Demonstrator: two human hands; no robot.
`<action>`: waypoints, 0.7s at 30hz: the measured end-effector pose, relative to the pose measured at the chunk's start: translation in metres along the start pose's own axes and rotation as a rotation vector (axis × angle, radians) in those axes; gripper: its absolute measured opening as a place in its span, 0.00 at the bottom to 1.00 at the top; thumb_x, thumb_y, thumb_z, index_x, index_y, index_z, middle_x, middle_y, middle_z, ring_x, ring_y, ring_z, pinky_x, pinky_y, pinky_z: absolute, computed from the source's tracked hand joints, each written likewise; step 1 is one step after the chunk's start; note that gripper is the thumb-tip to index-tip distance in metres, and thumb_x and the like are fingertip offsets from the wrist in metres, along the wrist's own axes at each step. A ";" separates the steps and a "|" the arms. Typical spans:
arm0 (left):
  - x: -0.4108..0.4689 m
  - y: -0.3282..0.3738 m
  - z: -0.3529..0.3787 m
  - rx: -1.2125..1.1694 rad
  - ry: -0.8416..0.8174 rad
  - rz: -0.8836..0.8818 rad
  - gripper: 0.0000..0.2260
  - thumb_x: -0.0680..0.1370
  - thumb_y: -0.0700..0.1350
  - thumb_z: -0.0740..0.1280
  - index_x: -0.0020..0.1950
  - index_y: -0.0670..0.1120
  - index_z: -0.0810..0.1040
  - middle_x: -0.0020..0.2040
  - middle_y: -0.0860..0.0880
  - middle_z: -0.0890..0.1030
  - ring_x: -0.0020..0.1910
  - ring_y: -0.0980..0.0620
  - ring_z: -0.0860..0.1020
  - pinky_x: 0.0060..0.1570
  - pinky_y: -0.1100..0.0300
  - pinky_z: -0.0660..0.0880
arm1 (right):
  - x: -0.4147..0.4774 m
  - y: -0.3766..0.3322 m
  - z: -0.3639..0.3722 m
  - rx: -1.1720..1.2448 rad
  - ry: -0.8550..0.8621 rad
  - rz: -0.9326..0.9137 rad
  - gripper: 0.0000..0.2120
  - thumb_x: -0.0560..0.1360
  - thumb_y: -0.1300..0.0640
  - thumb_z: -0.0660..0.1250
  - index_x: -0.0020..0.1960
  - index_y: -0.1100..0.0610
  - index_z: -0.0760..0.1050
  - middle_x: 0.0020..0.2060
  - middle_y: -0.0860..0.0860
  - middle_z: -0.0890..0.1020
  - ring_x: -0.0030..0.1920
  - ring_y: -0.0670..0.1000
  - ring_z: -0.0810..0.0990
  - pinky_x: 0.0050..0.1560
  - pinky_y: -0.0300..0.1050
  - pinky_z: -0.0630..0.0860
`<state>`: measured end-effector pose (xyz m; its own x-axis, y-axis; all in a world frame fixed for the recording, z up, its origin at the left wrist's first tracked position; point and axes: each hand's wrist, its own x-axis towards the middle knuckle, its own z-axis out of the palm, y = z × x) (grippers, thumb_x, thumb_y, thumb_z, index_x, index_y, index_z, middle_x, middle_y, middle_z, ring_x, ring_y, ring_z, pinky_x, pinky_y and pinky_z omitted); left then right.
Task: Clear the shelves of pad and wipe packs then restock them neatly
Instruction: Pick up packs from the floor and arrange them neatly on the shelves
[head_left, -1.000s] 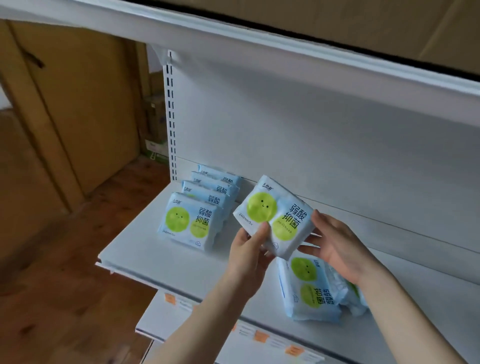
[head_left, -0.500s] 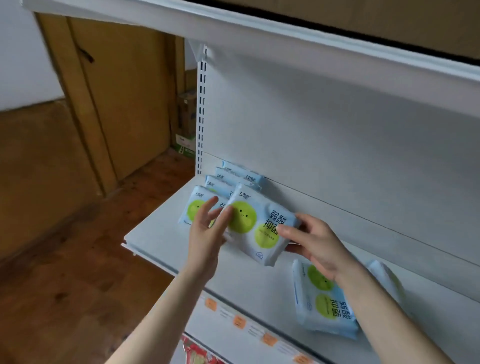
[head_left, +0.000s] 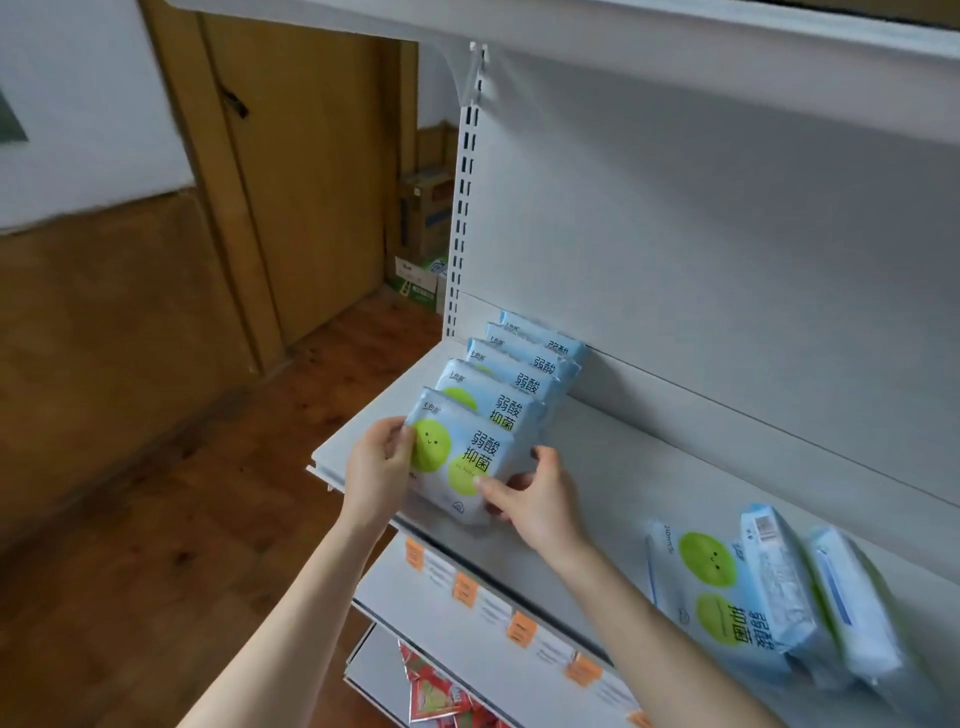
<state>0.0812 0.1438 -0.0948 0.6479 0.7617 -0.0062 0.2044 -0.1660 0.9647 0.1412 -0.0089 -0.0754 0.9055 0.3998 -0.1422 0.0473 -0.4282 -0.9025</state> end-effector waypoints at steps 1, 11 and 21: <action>0.000 -0.001 0.001 0.010 0.004 -0.004 0.08 0.80 0.42 0.61 0.54 0.42 0.78 0.46 0.45 0.81 0.47 0.44 0.79 0.48 0.51 0.75 | 0.000 0.003 0.003 0.008 0.004 0.032 0.25 0.62 0.54 0.78 0.53 0.57 0.69 0.44 0.57 0.83 0.41 0.56 0.83 0.45 0.53 0.81; 0.006 0.001 0.006 0.030 0.014 0.015 0.06 0.81 0.42 0.58 0.54 0.43 0.74 0.47 0.47 0.78 0.45 0.48 0.76 0.47 0.52 0.74 | -0.005 -0.001 0.011 -0.108 0.160 -0.171 0.07 0.70 0.59 0.73 0.40 0.58 0.74 0.37 0.53 0.82 0.37 0.51 0.79 0.36 0.35 0.71; -0.001 0.006 0.005 0.053 -0.018 0.006 0.12 0.82 0.42 0.57 0.62 0.41 0.72 0.55 0.45 0.78 0.52 0.47 0.76 0.48 0.57 0.71 | -0.006 0.003 0.007 -0.062 0.132 -0.107 0.10 0.72 0.58 0.71 0.50 0.61 0.76 0.40 0.52 0.81 0.41 0.49 0.77 0.38 0.34 0.68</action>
<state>0.0851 0.1390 -0.0904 0.6621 0.7494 -0.0056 0.2389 -0.2040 0.9494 0.1333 -0.0068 -0.0803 0.9411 0.3379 0.0113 0.1685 -0.4397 -0.8822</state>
